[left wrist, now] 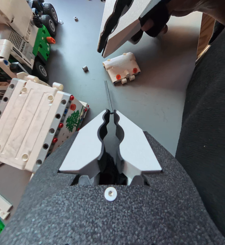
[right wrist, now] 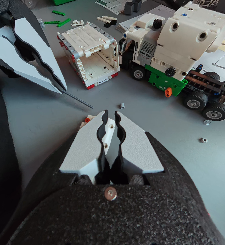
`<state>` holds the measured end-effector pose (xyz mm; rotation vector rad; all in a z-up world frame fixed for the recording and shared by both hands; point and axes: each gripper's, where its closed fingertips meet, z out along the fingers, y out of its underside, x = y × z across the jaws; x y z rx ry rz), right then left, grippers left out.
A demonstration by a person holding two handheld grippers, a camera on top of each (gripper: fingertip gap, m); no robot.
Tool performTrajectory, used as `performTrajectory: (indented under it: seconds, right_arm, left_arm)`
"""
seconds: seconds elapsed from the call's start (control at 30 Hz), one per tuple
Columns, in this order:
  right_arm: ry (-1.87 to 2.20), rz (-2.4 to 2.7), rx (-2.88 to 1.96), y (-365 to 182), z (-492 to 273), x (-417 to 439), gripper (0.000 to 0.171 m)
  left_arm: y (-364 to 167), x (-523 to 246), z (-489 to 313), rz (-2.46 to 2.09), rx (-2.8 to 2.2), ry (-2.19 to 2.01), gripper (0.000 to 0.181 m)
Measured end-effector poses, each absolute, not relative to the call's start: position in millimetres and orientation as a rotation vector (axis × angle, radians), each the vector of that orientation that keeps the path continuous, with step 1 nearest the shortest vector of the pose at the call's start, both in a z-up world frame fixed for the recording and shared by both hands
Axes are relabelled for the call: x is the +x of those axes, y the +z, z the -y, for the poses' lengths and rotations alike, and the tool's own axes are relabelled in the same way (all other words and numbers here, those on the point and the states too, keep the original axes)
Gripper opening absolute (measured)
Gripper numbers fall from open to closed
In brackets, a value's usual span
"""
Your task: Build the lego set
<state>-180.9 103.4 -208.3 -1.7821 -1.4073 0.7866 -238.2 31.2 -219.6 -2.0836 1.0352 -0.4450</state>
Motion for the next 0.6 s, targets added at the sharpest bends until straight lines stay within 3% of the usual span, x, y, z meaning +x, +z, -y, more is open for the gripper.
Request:
performTrajectory:
  seconds: [0.37, 0.6]
  right_arm:
    - [0.918, 1.434, -1.702, -196, -84, -196, 0.011]
    - [1.255, 1.269, -1.642, -156, -76, -215, 0.024]
  left_arm:
    - [-162, -246, -55, -0.792, -1.866, -0.528, 0.003]
    - [-126, -254, -71, -0.698, -1.743, -0.585, 0.003]
